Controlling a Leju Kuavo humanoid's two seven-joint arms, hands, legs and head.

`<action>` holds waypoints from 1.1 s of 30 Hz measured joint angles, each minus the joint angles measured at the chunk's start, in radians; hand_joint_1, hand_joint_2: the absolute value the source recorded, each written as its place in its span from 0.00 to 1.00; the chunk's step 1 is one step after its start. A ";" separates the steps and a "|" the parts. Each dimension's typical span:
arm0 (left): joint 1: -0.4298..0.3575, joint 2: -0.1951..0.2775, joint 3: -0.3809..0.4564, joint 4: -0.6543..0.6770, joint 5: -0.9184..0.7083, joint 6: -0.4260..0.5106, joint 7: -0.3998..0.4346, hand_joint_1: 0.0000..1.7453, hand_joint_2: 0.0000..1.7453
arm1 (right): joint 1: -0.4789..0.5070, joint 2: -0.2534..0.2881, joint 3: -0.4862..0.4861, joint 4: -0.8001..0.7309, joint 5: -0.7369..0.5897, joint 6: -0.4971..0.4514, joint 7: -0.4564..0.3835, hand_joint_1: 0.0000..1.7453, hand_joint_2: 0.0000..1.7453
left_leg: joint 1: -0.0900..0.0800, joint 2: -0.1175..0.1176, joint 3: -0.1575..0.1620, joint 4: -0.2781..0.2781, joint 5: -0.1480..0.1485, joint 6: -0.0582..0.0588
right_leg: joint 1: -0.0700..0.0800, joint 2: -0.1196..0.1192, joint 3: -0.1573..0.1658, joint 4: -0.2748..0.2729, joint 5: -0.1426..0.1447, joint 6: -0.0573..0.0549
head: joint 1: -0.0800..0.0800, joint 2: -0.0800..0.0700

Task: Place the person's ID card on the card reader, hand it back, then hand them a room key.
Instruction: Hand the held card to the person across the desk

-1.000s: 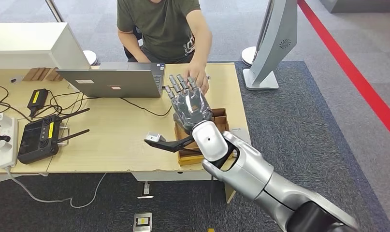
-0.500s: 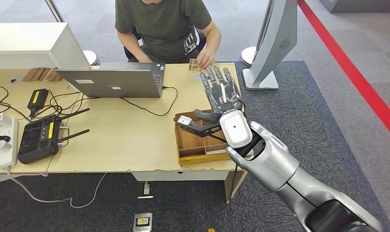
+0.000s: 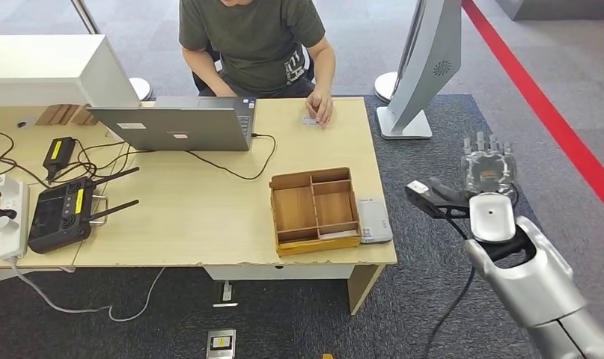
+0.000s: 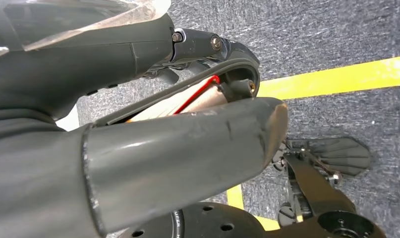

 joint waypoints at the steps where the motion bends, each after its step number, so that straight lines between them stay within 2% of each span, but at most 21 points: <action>1: 0.000 0.000 0.000 0.000 0.000 0.003 0.001 0.00 0.00 | 0.046 -0.012 -0.044 -0.001 -0.005 -0.015 -0.001 0.00 0.00 | 0.000 -0.001 0.000 0.000 0.000 0.000 | 0.000 0.000 0.000 0.000 0.000 0.000 | 0.000 0.000; 6: 0.000 -0.002 0.000 0.000 -0.002 0.016 -0.002 0.00 0.00 | 0.264 -0.029 -0.252 0.011 -0.060 -0.155 -0.034 0.00 0.00 | 0.000 -0.001 -0.001 -0.001 -0.001 0.000 | 0.000 -0.001 0.000 0.000 -0.001 0.000 | -0.001 0.000; 10: 0.000 -0.005 0.001 0.000 0.001 0.021 -0.014 0.00 0.00 | 0.373 0.008 -0.411 0.061 -0.171 -0.294 -0.110 0.00 0.00 | 0.000 0.000 -0.001 -0.001 -0.001 -0.001 | 0.000 0.000 -0.001 0.000 -0.001 0.000 | -0.001 0.000; 15: -0.001 -0.013 0.005 0.001 0.014 0.026 -0.028 0.00 0.00 | 0.418 0.096 -0.594 0.255 -0.501 -0.517 -0.386 0.00 0.00 | 0.000 0.001 0.000 -0.001 -0.001 -0.001 | 0.000 0.000 -0.003 0.000 -0.001 -0.001 | -0.001 0.000; 19: -0.001 -0.017 0.011 0.001 0.024 0.042 -0.018 0.00 0.00 | 0.402 0.150 -0.726 0.498 -0.732 -0.603 -0.632 0.00 0.00 | 0.000 0.003 0.001 -0.001 -0.001 -0.001 | 0.000 0.001 -0.003 0.000 -0.001 -0.001 | 0.000 0.000; 21: -0.001 -0.018 0.015 0.001 0.034 0.056 -0.004 0.00 0.00 | 0.387 0.194 -0.798 0.647 -0.845 -0.636 -0.714 0.00 0.00 | 0.000 0.004 0.001 -0.001 -0.002 -0.001 | 0.000 0.002 -0.003 0.000 -0.001 -0.001 | 0.001 0.000; 23: -0.001 -0.020 0.019 0.001 0.042 0.067 0.010 0.00 0.00 | 0.380 0.243 -0.850 0.752 -0.894 -0.659 -0.723 0.00 0.00 | 0.001 0.005 0.001 -0.002 -0.002 -0.002 | 0.001 0.004 -0.003 0.000 -0.001 -0.001 | 0.001 0.000; 29: -0.004 -0.020 0.030 0.001 0.047 0.074 0.019 0.00 0.00 | 0.354 0.350 -0.943 0.988 -0.900 -0.680 -0.703 0.00 0.00 | 0.001 0.007 0.002 -0.004 -0.002 -0.002 | 0.002 0.008 -0.003 0.001 -0.001 -0.003 | -0.002 0.000; 33: -0.004 -0.026 0.035 -0.002 0.057 0.102 0.033 0.00 0.00 | 0.336 0.429 -0.972 1.083 -0.867 -0.701 -0.540 0.00 0.00 | 0.004 0.006 0.002 -0.004 -0.001 -0.003 | 0.003 0.008 -0.003 0.001 -0.002 -0.003 | -0.002 0.000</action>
